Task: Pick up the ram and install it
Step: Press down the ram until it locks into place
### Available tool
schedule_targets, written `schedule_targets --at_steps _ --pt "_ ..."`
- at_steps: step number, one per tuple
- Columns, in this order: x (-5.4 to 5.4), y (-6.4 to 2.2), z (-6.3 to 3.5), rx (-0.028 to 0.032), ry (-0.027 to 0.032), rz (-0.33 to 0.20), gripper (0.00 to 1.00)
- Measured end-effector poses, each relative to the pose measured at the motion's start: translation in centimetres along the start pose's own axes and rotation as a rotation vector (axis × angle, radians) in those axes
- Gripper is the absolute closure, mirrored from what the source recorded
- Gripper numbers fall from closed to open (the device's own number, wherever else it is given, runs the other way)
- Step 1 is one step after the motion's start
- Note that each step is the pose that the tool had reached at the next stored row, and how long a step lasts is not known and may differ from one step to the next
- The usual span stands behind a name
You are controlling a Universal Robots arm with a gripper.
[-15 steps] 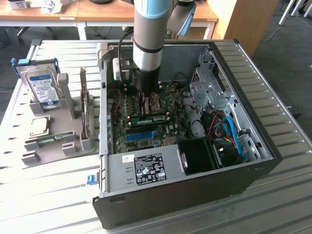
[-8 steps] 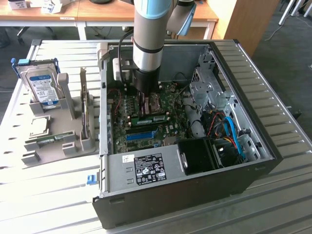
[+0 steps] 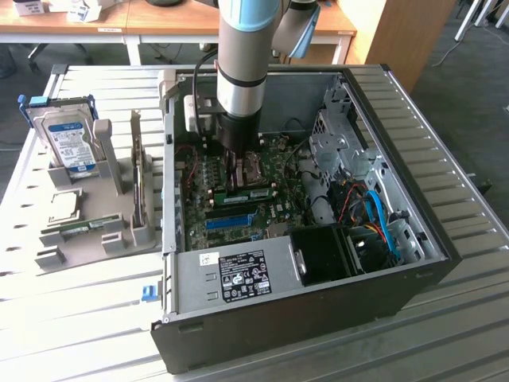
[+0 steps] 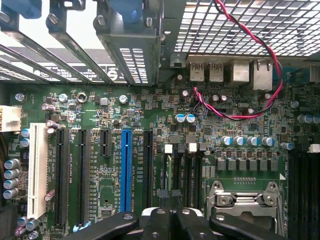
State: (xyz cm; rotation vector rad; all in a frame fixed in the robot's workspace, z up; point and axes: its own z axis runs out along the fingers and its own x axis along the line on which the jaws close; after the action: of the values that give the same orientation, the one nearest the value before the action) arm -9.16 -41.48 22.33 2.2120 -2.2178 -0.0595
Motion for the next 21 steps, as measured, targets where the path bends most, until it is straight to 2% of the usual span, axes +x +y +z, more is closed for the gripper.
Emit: schedule_targets --at_steps 21 --pt "0.00 0.00 0.09 0.0001 0.0000 0.000 0.89"
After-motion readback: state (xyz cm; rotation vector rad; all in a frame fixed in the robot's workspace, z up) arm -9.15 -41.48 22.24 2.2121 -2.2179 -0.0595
